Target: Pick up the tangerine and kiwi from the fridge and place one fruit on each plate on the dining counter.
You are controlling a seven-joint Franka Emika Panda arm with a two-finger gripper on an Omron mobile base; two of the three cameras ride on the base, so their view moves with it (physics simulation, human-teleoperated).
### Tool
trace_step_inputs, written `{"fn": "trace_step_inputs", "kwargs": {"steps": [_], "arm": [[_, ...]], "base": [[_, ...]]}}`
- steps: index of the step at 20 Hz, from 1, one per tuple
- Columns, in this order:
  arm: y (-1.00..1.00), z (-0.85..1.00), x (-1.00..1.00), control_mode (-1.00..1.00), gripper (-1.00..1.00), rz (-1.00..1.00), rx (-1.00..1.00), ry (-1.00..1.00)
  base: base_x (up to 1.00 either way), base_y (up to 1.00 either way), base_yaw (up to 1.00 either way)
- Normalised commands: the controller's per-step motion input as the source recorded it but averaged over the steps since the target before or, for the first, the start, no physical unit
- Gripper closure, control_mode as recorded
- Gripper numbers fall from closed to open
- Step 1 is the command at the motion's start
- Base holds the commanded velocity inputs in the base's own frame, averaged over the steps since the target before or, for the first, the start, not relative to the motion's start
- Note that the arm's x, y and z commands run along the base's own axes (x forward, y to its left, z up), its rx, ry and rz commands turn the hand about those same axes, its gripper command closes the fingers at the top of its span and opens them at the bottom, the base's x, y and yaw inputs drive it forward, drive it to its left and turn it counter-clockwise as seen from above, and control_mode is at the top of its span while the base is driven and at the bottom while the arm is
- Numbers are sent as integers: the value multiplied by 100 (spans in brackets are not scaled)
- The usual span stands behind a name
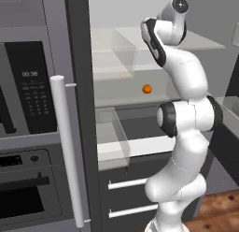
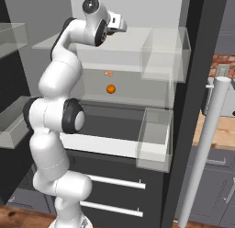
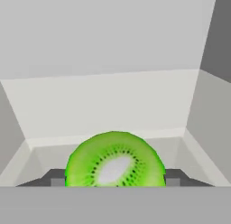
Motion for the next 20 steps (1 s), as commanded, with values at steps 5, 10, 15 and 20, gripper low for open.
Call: {"fn": "trace_step_inputs", "kwargs": {"steps": [5,10,15,20], "arm": [[3,-3,-100,-100,100,0,0,-18],[0,1,-100,-100,100,0,0,-21],[16,4,-100,-100,100,0,0,-4],[0,0,-100,-100,100,0,6,13]], "base": [[0,0,0],[0,0,0],[0,0,0],[0,0,0]]}}
